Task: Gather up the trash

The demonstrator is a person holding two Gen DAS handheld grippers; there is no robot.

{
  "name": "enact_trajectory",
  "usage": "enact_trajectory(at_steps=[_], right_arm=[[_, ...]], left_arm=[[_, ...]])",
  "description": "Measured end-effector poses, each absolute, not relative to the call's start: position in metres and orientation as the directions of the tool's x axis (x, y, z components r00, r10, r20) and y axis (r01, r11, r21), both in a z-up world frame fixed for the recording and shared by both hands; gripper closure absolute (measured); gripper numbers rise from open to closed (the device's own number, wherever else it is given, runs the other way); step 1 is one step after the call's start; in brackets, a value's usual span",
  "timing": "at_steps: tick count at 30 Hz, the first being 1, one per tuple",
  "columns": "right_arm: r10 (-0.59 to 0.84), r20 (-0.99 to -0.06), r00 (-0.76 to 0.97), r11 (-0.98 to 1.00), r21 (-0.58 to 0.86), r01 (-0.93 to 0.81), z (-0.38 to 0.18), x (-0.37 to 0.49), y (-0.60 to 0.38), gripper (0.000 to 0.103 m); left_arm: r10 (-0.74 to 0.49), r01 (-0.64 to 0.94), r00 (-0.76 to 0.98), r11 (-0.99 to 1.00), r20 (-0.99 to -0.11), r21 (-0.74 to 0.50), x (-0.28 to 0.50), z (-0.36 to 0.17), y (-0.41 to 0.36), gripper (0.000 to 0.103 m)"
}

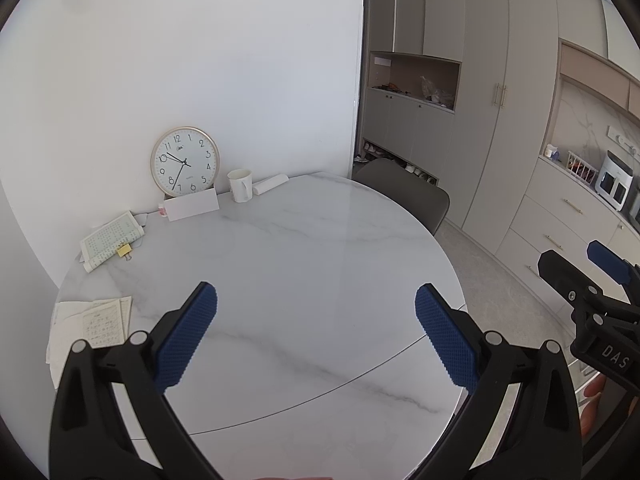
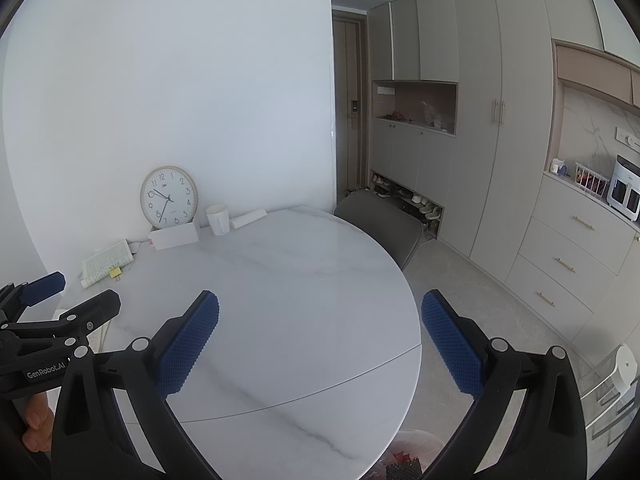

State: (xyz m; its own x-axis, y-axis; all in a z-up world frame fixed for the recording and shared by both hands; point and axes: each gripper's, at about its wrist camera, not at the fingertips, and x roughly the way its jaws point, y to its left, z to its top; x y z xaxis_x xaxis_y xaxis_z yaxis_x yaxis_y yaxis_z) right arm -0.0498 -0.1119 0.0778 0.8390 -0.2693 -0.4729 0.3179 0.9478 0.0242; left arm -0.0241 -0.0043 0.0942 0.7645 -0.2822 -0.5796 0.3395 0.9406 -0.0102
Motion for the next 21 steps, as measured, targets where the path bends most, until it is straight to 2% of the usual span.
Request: enact_trajectory(at_steps=[21], right_arm=[[-0.271, -0.485, 0.831, 0.948, 0.017, 0.319, 0.076, -0.05, -0.1106, 0.002]], left_arm=[[-0.286, 0.34, 0.755, 0.94, -0.59, -0.02, -0.0197, 0.0934, -0.0018, 0.008]])
